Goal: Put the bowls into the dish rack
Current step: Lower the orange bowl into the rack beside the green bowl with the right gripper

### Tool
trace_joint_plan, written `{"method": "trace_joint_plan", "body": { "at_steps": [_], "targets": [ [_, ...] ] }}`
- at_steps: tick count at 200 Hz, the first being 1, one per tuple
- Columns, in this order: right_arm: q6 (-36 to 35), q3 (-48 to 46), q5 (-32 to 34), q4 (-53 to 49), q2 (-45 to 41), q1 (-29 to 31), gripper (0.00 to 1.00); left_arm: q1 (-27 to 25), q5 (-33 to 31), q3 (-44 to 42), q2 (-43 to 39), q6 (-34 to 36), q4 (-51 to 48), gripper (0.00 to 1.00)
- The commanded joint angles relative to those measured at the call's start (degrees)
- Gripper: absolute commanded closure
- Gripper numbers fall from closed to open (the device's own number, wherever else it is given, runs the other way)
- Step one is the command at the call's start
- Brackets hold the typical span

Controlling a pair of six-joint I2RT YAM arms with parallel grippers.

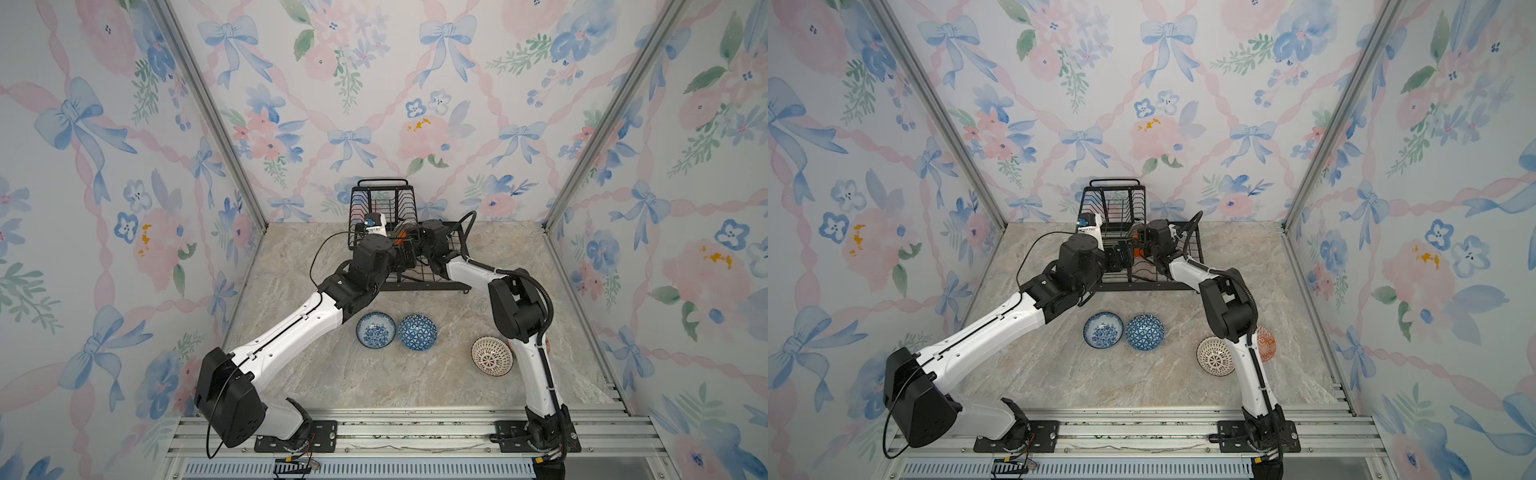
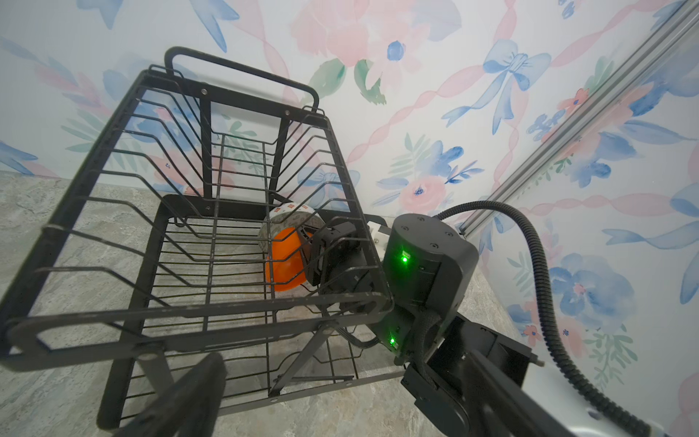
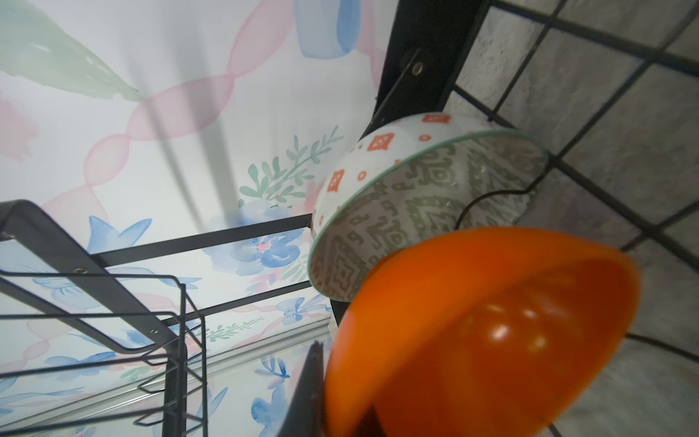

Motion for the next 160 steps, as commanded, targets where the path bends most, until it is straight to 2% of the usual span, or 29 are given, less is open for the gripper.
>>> {"method": "trace_joint_plan", "body": {
  "at_steps": [1,131,160],
  "targets": [
    [1.5,2.9,0.1,1.0,1.6,0.8,1.00,0.4,0.0,-1.1,-1.7,1.1,-0.7,0.02],
    [4.0,3.5,0.6,3.5,4.4,1.1,1.00,0.5,0.7,-0.7,-1.2,1.0,-1.0,0.02],
    [6.7,4.1,0.4,5.0,5.9,1.1,1.00,0.5,0.6,-0.9,-1.1,1.1,-0.9,0.02]
  ]
}}
